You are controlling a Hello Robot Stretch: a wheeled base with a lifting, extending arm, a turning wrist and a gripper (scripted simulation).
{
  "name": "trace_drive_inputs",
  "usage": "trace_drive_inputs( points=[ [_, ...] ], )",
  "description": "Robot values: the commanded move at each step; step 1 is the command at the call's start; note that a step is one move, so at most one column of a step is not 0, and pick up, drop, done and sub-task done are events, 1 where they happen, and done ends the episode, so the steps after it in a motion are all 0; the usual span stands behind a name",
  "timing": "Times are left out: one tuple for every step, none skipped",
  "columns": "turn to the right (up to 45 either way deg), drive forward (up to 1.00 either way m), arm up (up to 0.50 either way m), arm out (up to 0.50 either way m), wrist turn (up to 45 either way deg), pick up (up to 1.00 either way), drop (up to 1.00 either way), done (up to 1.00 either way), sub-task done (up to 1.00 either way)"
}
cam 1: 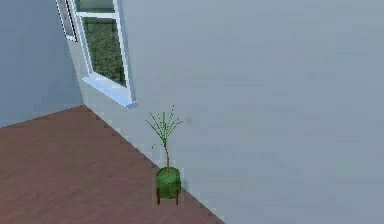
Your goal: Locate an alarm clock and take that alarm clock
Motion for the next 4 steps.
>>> trace_drive_inputs(
  points=[
    [0.0,0.00,0.00,0.00,45.0,0.00,0.00,0.00,0.00],
    [0.0,0.00,0.00,0.00,45.0,0.00,0.00,0.00,0.00],
    [0.0,0.00,0.00,0.00,45.0,0.00,0.00,0.00,0.00],
    [0.0,0.00,0.00,0.00,45.0,0.00,0.00,0.00,0.00]
  ],
)
